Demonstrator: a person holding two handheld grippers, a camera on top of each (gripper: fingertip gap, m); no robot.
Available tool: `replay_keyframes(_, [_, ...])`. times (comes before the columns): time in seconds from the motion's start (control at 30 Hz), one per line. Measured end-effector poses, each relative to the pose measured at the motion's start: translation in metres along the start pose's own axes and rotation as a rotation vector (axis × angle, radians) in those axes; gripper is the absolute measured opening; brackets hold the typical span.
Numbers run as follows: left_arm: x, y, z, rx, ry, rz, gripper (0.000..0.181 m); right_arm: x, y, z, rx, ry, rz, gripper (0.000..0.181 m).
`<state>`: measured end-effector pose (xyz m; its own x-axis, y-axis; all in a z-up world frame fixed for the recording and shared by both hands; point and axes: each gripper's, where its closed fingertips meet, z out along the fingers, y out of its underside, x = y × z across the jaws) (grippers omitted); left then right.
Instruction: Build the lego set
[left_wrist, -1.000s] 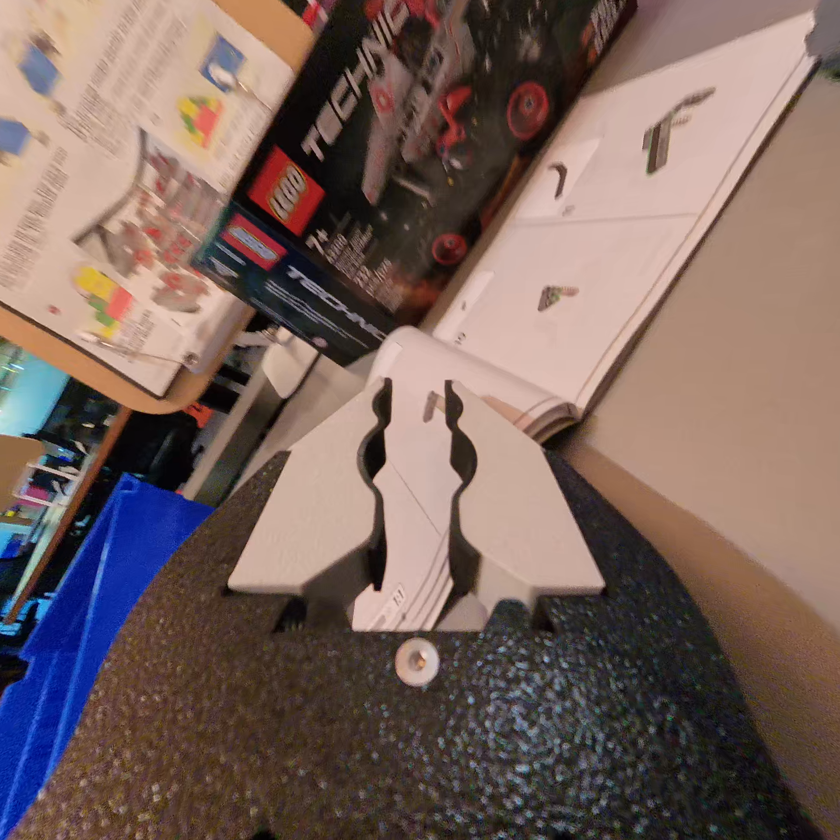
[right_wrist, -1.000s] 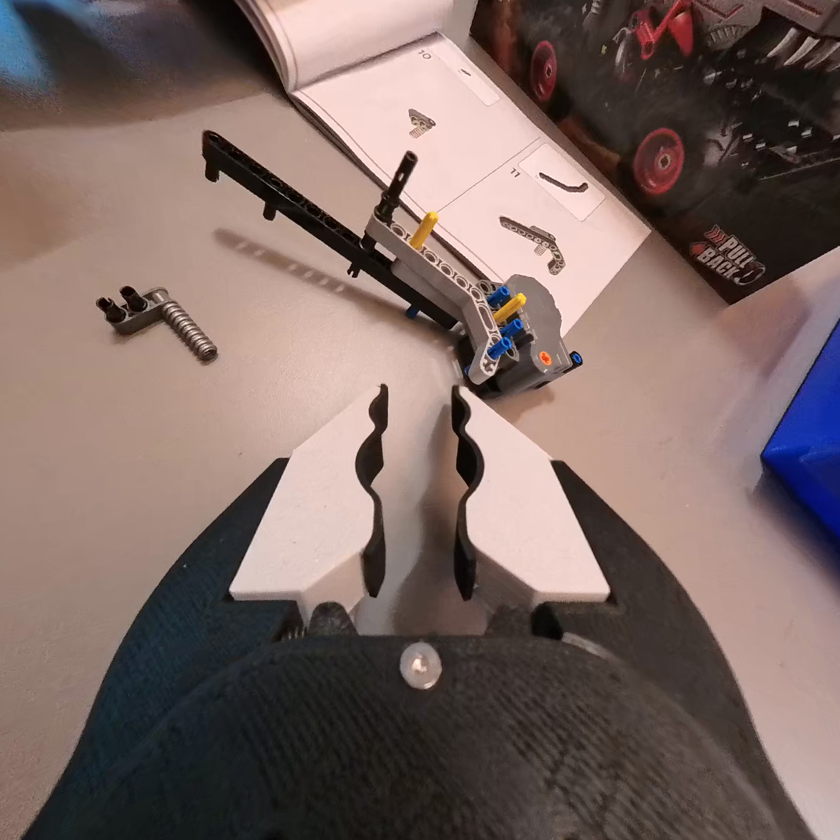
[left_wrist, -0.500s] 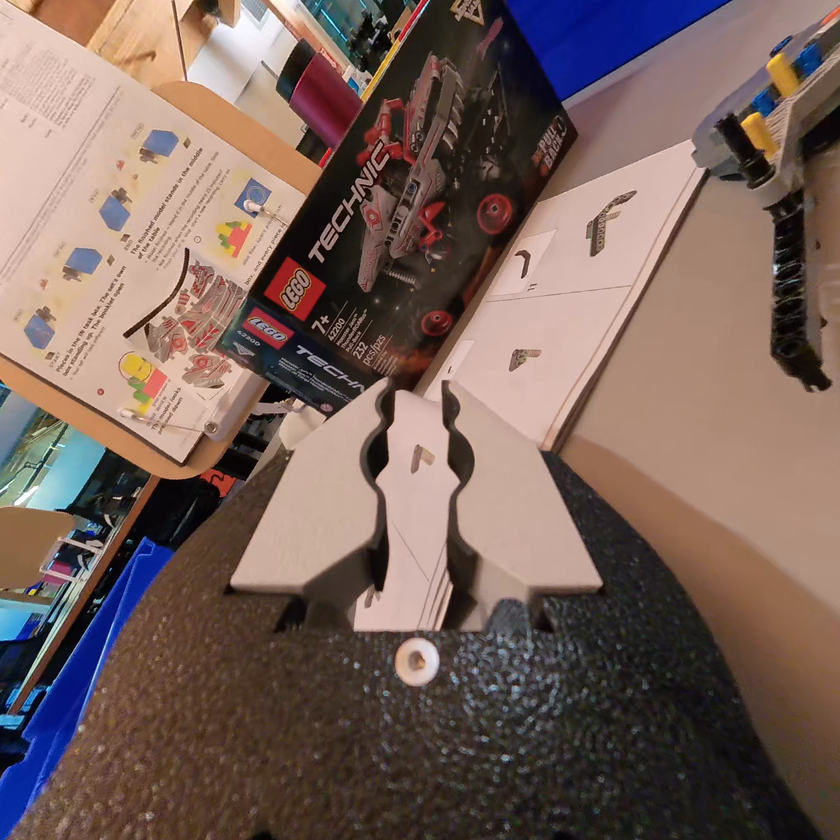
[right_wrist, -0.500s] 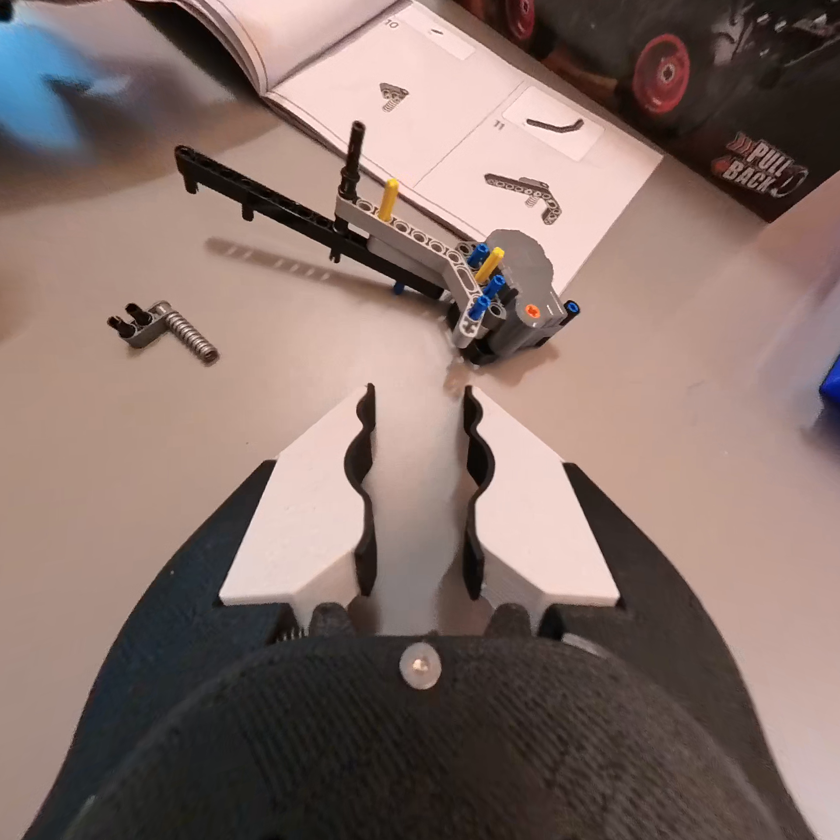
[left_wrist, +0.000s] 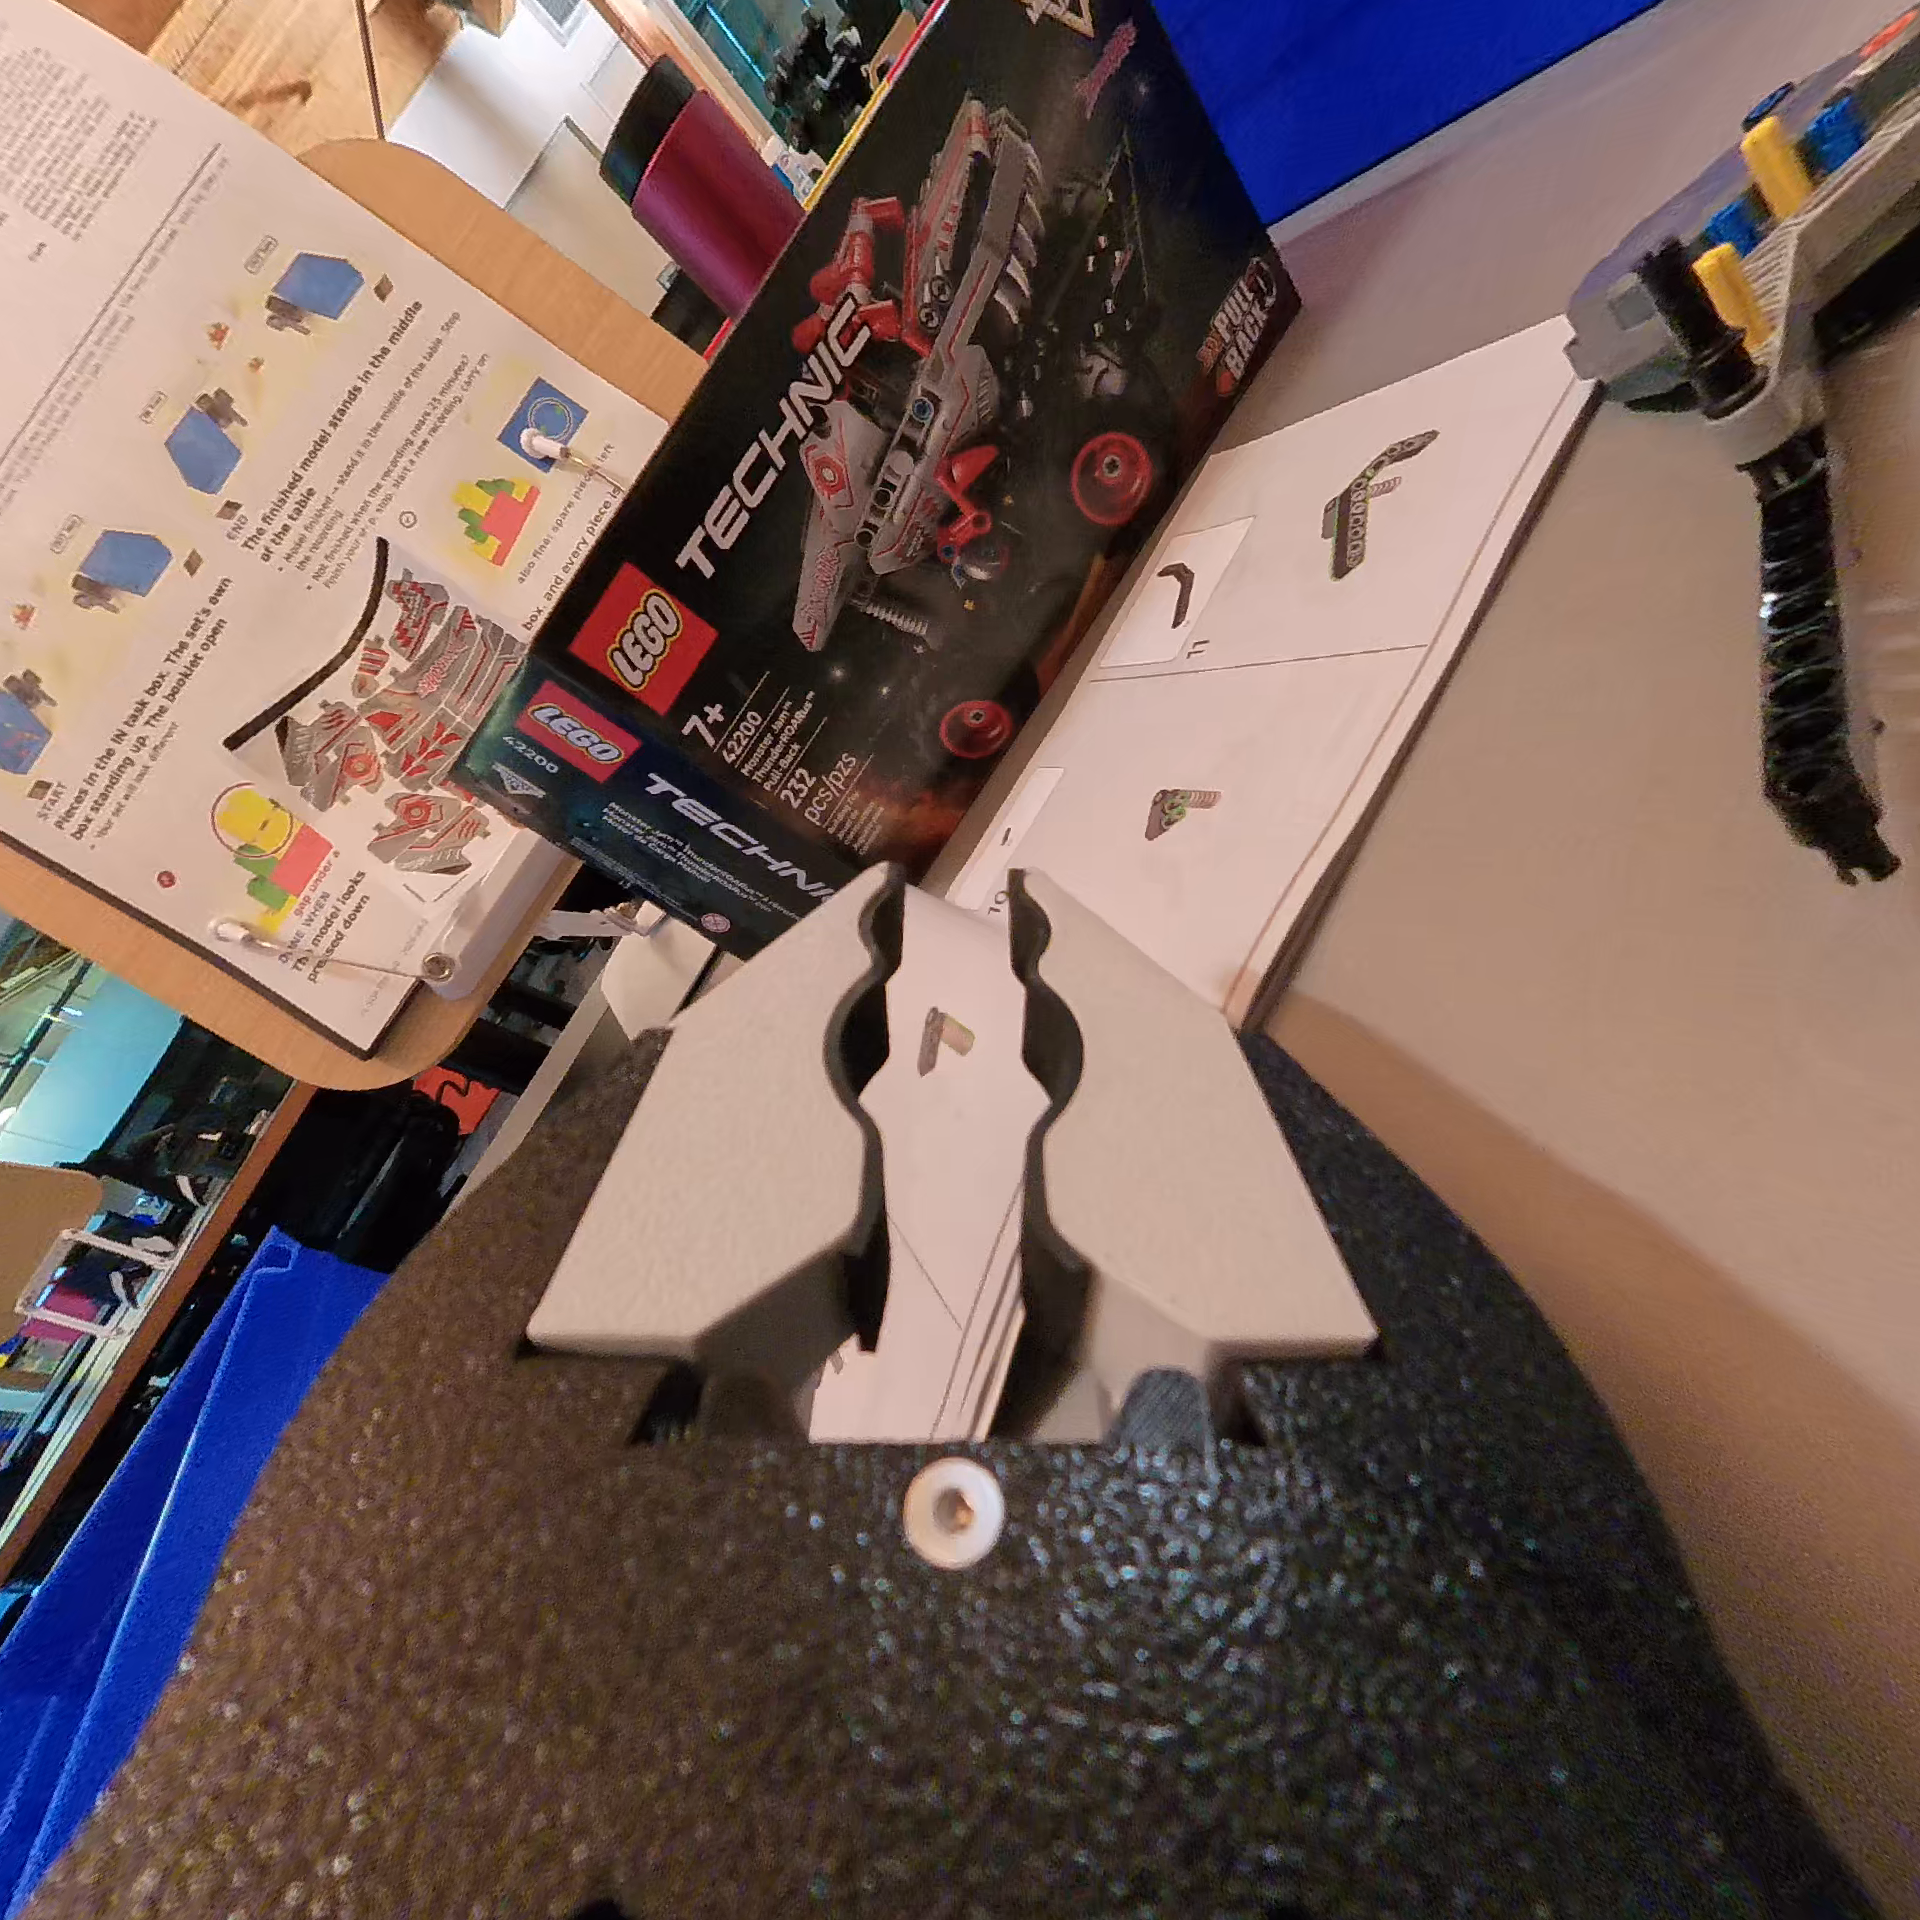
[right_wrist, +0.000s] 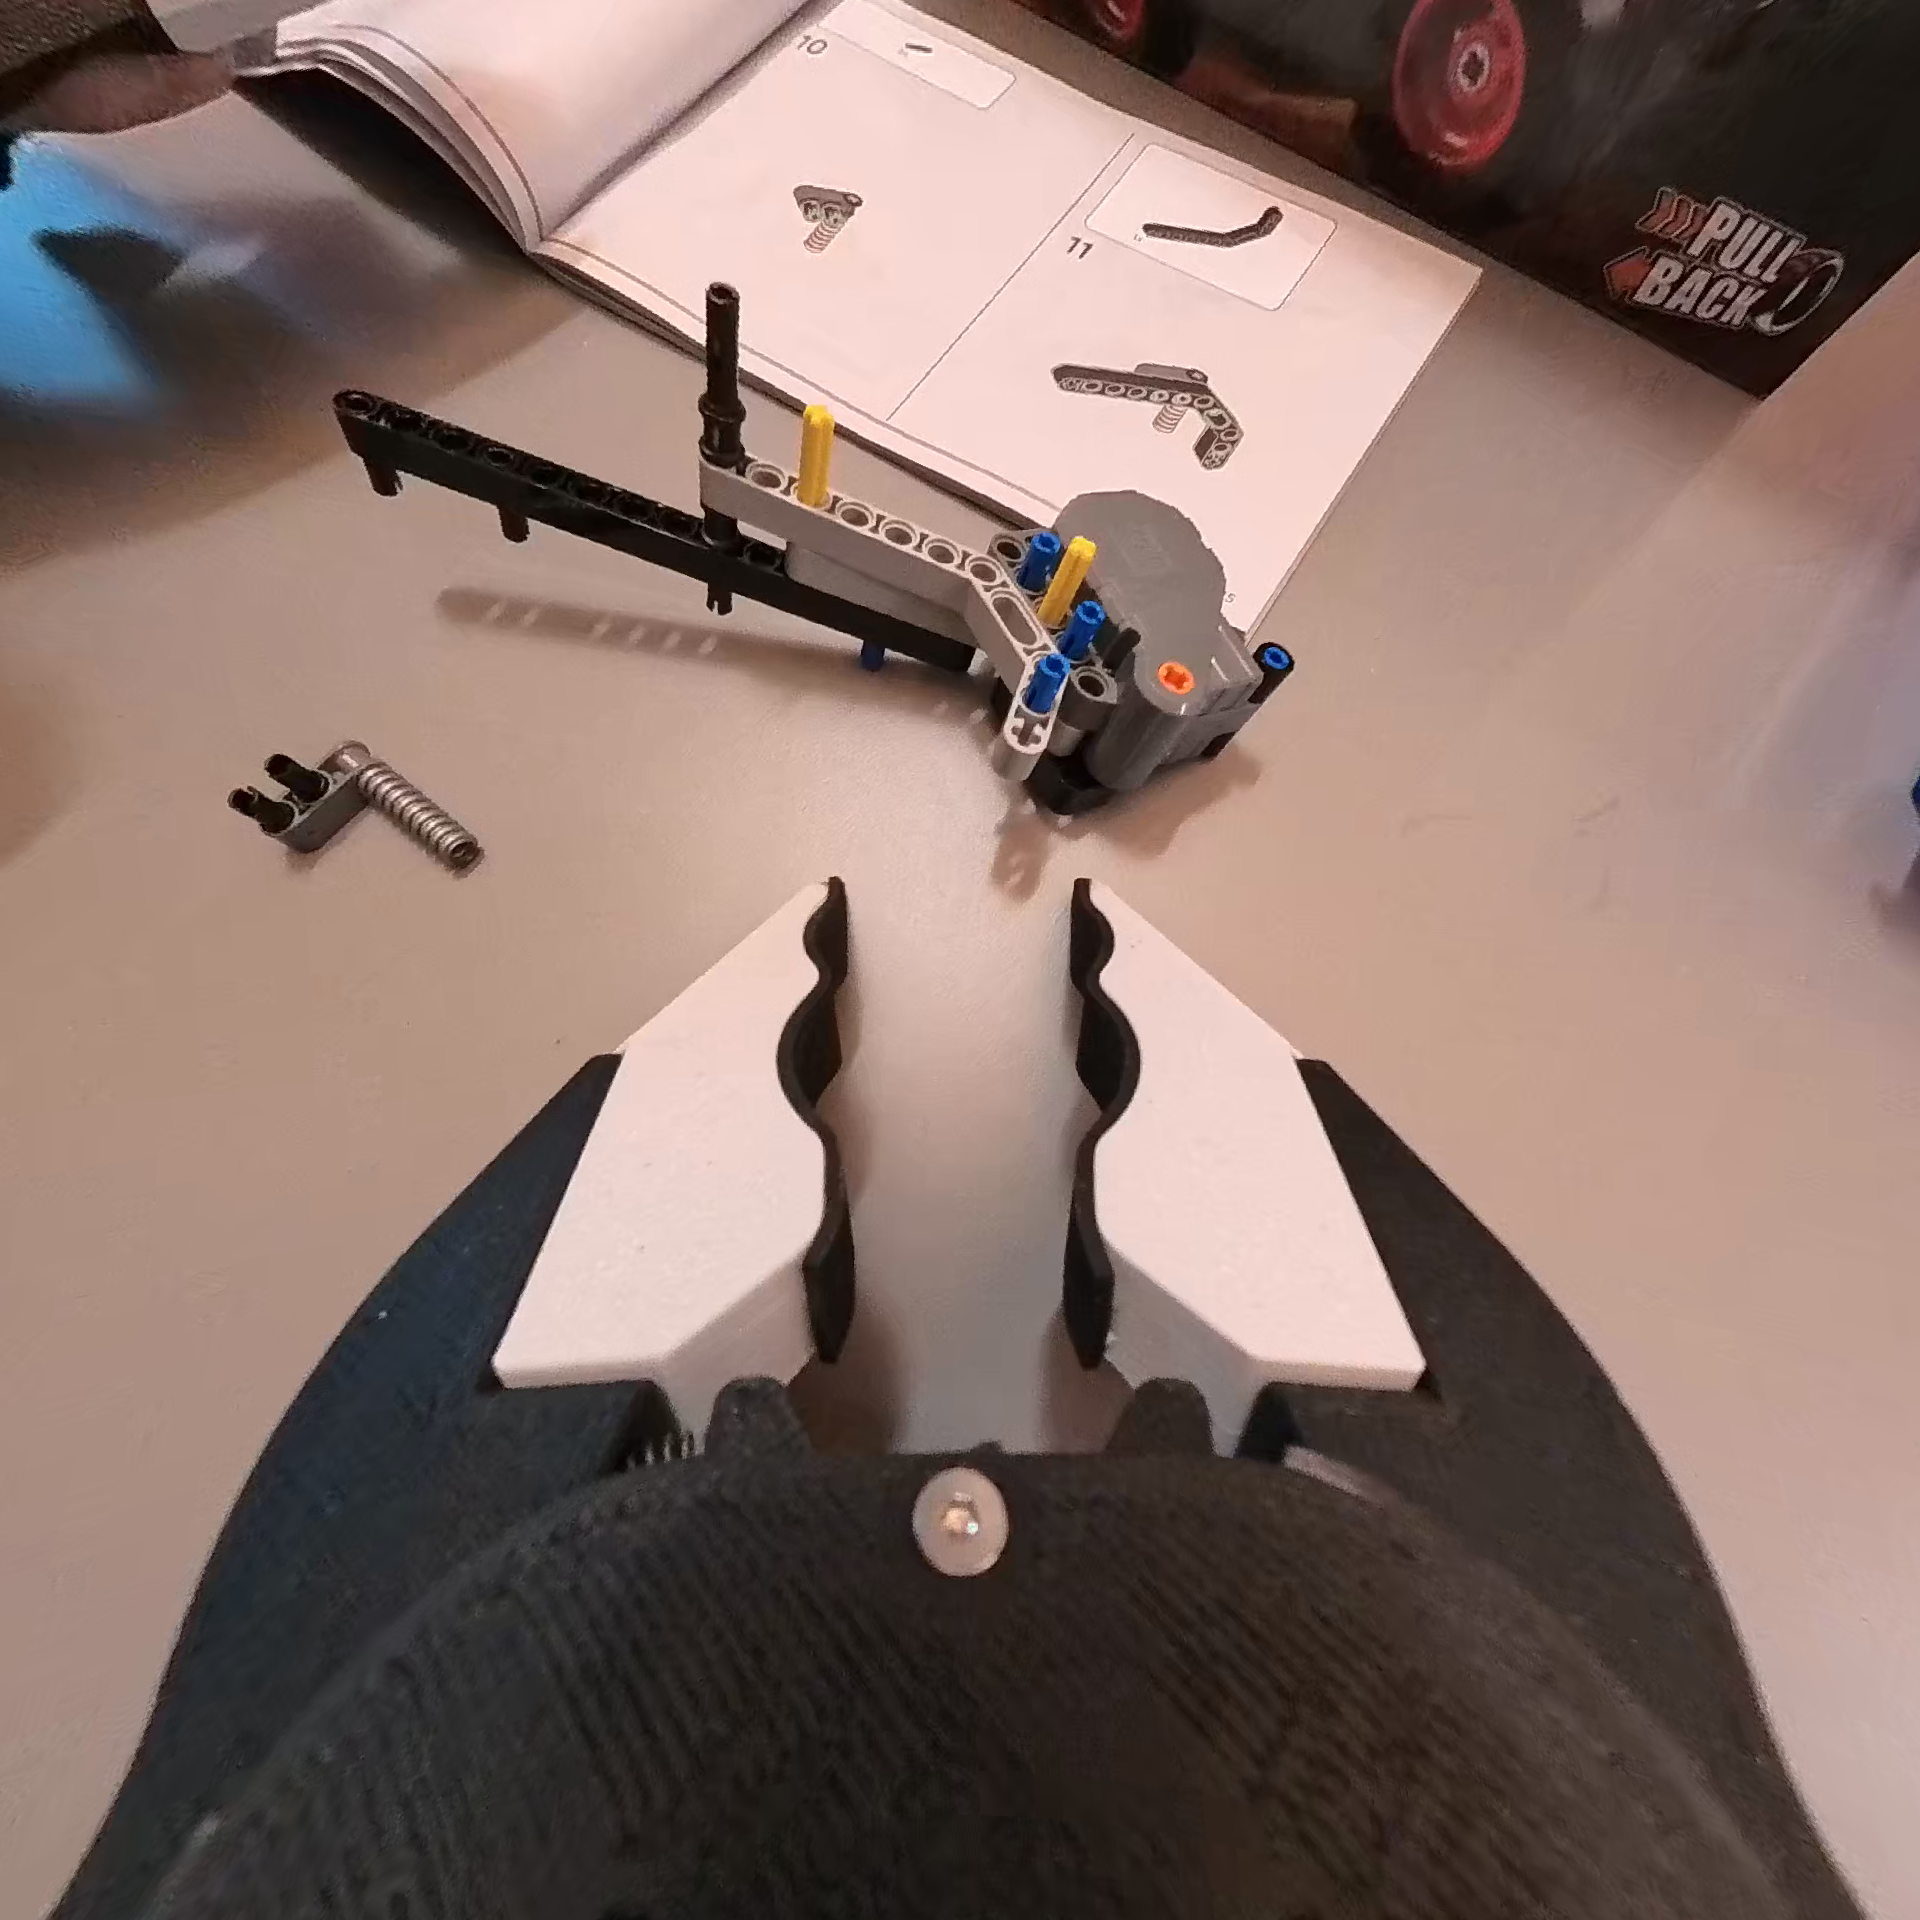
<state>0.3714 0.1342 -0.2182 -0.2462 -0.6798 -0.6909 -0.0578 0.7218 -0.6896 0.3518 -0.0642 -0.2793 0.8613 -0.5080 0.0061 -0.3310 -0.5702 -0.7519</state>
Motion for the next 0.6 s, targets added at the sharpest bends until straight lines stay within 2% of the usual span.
replay_keyframes(0.6, [0.0017, -0.0031, -0.0012, 0.016, 0.009, -0.003, 0.017, 0.0012, -0.0012, 0.0014, 0.0, 0.004, -0.004, 0.039])
